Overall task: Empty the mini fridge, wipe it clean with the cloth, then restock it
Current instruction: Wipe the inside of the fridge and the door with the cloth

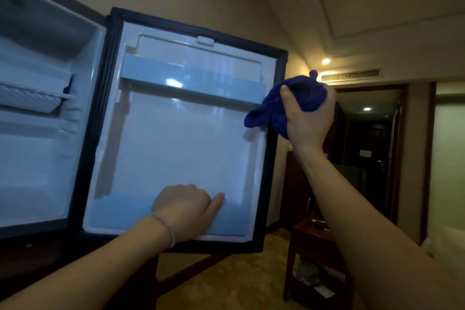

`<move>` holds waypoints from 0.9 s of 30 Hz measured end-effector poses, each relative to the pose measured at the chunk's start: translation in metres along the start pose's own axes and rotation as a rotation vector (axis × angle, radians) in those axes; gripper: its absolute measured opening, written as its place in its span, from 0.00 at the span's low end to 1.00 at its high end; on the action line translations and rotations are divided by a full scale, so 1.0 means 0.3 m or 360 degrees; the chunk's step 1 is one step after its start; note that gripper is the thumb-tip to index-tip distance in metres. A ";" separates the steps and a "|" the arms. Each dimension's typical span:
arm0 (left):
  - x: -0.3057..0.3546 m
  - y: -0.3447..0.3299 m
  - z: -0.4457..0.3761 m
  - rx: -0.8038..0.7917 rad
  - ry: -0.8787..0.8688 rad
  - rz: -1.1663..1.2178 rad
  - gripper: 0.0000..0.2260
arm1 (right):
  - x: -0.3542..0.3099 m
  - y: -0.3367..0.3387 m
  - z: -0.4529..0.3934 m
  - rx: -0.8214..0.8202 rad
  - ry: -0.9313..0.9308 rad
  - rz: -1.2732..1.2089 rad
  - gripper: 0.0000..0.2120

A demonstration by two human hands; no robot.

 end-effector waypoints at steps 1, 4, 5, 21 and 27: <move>0.002 -0.001 0.002 0.0036 0.0006 -0.0020 0.31 | -0.033 -0.021 -0.037 -0.0022 0.0044 -0.0039 0.32; 0.012 0.011 0.014 0.0172 0.0011 -0.0075 0.41 | -0.123 -0.090 -0.127 -0.0102 0.0211 -0.0026 0.32; 0.010 0.011 0.015 0.0204 0.0031 -0.0087 0.44 | -0.135 -0.108 -0.140 -0.0119 0.0250 0.0004 0.31; -0.016 0.001 -0.010 0.0519 0.0109 -0.0213 0.25 | 0.189 0.002 0.283 -0.0174 -0.0003 -0.0181 0.21; -0.011 0.005 -0.012 0.0569 0.0181 -0.0196 0.30 | 0.395 0.121 0.691 -0.0191 -0.0337 -0.0126 0.23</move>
Point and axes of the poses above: each hand's wrist, its own z-axis away from the middle knuckle, its own y-axis out of the back of the hand, x = y × z, the point moved 8 cm from there along -z, towards the middle knuckle, and after that the axes turned 2 degrees about -y, right-handed, at the moved point
